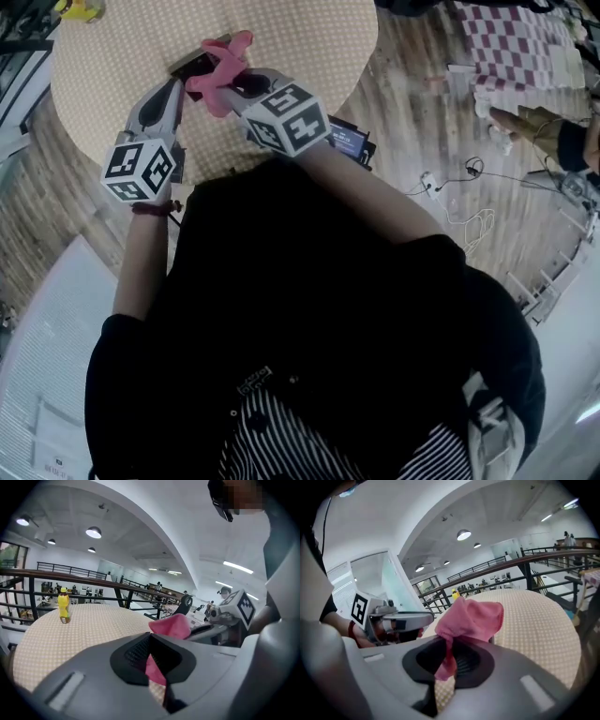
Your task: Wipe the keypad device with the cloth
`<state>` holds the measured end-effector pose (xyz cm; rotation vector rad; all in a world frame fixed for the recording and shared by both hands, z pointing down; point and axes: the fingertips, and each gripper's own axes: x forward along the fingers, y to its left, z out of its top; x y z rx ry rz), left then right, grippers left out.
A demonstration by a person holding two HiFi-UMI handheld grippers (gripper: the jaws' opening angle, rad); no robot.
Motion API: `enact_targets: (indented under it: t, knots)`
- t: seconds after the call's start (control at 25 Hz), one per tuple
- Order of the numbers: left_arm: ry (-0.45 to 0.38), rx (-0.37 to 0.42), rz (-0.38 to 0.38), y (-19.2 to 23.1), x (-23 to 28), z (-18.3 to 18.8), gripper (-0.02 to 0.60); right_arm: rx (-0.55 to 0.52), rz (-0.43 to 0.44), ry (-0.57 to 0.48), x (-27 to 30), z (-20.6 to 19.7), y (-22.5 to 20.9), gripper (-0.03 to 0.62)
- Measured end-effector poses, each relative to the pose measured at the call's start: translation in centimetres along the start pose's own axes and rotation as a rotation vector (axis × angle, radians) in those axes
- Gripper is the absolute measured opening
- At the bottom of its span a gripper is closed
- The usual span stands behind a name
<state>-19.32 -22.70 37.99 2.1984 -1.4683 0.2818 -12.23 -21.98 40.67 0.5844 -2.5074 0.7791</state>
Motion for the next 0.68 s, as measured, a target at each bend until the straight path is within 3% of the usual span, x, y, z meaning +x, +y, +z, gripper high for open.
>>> enact_targets:
  t: [0.16, 0.32, 0.52, 0.68]
  knots:
    - [-0.009, -0.009, -0.039, -3.1, -0.9, -1.8, 0.003, -0.047, 0.007, -0.019, -1.2, 0.0, 1.4, 0.048]
    - [-0.039, -0.035, -0.014, -0.7, -2.9, -4.9, 0.003, -0.098, 0.03, 0.0, 2.3, -2.2, 3.8, 0.048]
    - [-0.032, -0.013, 0.015, 1.6, -4.4, -5.9, 0.003, -0.104, 0.072, 0.012, 5.1, -3.1, 5.4, 0.048]
    - [-0.027, -0.023, 0.012, 0.1, -4.0, -6.5, 0.003, -0.126, 0.085, 0.026, 4.3, -4.1, 4.5, 0.048]
